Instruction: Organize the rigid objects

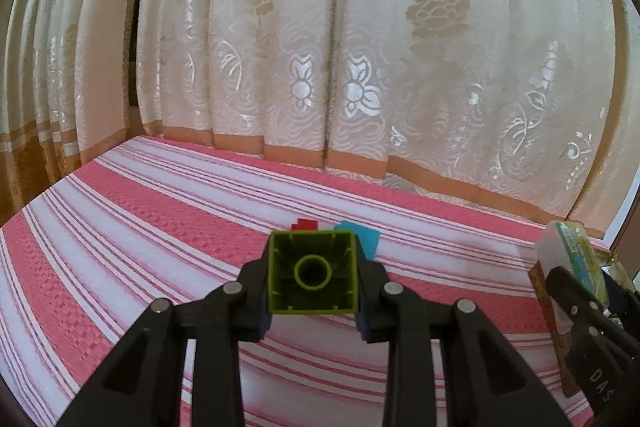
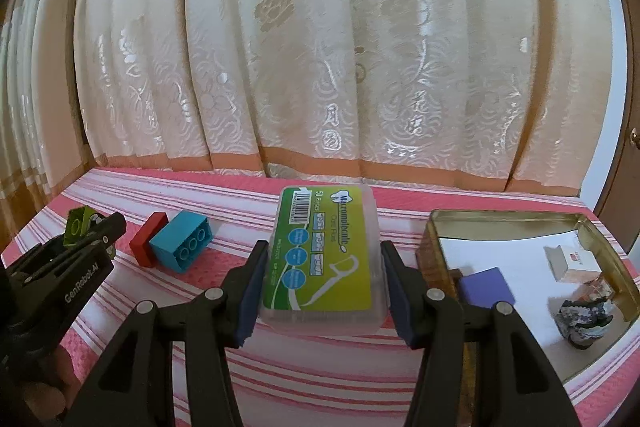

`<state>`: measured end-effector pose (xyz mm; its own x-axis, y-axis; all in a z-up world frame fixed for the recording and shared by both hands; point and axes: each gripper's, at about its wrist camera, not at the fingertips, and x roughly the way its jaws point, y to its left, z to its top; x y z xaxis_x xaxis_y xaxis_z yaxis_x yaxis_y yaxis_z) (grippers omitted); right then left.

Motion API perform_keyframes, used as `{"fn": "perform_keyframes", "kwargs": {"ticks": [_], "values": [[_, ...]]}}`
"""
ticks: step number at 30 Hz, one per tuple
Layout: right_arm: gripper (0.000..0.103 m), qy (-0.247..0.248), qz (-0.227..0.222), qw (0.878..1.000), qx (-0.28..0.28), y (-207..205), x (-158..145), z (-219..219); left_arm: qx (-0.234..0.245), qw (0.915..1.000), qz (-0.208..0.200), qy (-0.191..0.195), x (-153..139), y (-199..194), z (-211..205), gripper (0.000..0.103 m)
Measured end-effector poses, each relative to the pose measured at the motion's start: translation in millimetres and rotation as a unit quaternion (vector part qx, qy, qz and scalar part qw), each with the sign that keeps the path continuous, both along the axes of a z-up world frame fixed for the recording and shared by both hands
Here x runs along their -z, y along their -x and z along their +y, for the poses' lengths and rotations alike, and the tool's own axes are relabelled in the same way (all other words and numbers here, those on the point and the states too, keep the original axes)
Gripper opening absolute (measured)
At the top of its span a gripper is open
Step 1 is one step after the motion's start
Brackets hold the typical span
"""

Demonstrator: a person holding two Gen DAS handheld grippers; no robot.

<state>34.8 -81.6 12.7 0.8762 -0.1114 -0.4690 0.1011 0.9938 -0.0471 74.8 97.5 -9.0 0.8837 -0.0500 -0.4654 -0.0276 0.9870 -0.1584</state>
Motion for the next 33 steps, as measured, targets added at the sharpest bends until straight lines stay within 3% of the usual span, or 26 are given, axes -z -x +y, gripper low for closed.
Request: {"fn": "perform_keyframes", "kwargs": {"ticks": [33], "values": [[0.057,-0.020,-0.040,0.998,0.047,37.0,-20.0,-89.9,0.056,0.9979,-0.033,-0.008,-15.7,38.1,-118.8,0.030]]}}
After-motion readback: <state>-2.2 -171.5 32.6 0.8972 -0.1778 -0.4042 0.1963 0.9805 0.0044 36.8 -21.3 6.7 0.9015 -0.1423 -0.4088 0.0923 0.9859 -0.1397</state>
